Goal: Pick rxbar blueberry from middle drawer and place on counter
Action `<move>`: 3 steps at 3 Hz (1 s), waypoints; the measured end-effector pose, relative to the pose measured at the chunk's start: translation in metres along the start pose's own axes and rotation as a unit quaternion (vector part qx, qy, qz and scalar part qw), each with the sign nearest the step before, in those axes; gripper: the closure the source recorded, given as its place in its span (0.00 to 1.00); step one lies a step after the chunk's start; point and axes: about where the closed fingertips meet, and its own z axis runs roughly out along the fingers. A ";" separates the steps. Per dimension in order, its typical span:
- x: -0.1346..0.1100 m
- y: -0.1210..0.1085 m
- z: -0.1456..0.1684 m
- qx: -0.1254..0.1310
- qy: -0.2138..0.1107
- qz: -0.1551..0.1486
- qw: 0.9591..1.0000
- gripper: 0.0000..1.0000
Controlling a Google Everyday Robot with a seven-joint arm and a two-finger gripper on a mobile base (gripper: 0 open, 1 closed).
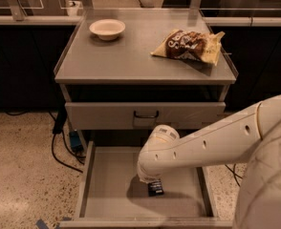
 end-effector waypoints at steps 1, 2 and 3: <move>0.000 0.000 0.000 0.000 0.000 0.000 1.000 0.59; 0.001 0.000 -0.001 0.000 0.000 0.001 1.000 0.36; 0.010 -0.001 -0.027 0.022 -0.005 0.009 1.000 0.12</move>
Offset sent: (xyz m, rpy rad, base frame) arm -0.0010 -0.0034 0.0049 0.0072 0.0007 -0.0101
